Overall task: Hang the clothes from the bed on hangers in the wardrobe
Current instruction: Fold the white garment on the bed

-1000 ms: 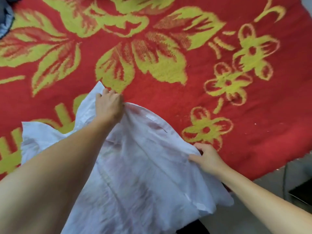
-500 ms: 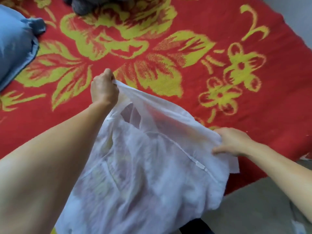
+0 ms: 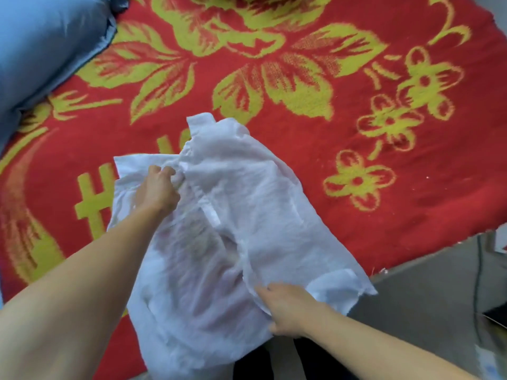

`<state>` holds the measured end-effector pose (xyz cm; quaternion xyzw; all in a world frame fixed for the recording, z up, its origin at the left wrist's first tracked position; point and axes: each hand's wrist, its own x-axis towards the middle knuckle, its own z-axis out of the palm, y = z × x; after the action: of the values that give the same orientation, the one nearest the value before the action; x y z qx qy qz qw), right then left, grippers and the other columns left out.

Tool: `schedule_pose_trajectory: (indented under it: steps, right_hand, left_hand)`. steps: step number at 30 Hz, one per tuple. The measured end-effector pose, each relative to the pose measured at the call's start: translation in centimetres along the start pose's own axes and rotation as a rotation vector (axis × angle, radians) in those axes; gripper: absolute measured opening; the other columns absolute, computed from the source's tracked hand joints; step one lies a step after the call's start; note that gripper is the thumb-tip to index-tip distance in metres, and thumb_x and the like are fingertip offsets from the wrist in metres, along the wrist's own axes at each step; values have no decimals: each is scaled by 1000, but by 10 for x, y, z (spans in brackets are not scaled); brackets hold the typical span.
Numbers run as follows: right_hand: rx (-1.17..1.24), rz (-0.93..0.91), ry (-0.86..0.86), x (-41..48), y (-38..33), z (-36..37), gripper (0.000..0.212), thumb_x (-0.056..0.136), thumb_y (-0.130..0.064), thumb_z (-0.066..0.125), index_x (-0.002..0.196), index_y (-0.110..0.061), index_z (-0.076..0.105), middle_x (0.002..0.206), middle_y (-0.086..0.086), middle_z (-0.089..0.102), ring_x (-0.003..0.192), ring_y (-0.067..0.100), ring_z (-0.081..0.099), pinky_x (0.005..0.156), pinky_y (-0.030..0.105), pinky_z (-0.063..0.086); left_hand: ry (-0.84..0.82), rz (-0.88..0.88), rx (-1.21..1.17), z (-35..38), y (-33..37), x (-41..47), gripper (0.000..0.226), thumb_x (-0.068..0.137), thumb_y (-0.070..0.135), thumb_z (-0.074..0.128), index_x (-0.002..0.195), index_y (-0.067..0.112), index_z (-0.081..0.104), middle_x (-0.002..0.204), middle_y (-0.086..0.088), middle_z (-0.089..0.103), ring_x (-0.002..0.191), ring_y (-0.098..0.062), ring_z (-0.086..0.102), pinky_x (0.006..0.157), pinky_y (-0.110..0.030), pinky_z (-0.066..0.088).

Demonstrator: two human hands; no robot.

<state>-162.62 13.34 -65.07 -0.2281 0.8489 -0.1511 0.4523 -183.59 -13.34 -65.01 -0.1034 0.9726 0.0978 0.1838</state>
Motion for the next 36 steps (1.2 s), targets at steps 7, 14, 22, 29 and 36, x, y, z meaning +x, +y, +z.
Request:
schedule_pose_trajectory:
  steps: [7,14,22,29,36]
  right_hand:
    - [-164,148,128,10,-59,38,30,88,-21,50,117,-13,53,121,9,51,115,30,49,81,35,45]
    - [0,-21,307,60,-166,75,28,89,-29,46,110,-18,60,108,3,63,99,29,61,76,37,46]
    - [-54,122,387,132,-252,135,46,41,-33,86,77,-20,61,73,-3,55,58,16,58,39,26,37]
    - [967,215,359,89,-218,126,20,88,-16,57,70,-15,64,61,-6,56,60,7,51,60,27,41]
    - [1349,456,376,50,-170,84,35,91,-9,50,58,-13,56,63,2,52,52,6,45,50,17,36]
  left_hand:
    - [-72,-236,52,7,-135,-111,39,88,14,55,127,17,55,132,-13,47,115,-36,53,87,-44,46]
    - [-96,-402,-317,28,-234,-158,29,85,17,67,112,7,64,109,-15,65,99,-32,62,80,-35,49]
    - [-81,-440,-752,63,-247,-111,37,80,35,69,110,15,61,97,-13,66,93,-34,65,83,-44,55]
    - [-169,-642,-1250,46,-200,-75,46,82,34,73,115,4,60,90,-9,68,72,-20,65,65,-33,54]
    - [27,-648,-1098,18,-149,-57,10,74,7,67,67,11,60,77,-6,66,74,-24,64,74,-36,58]
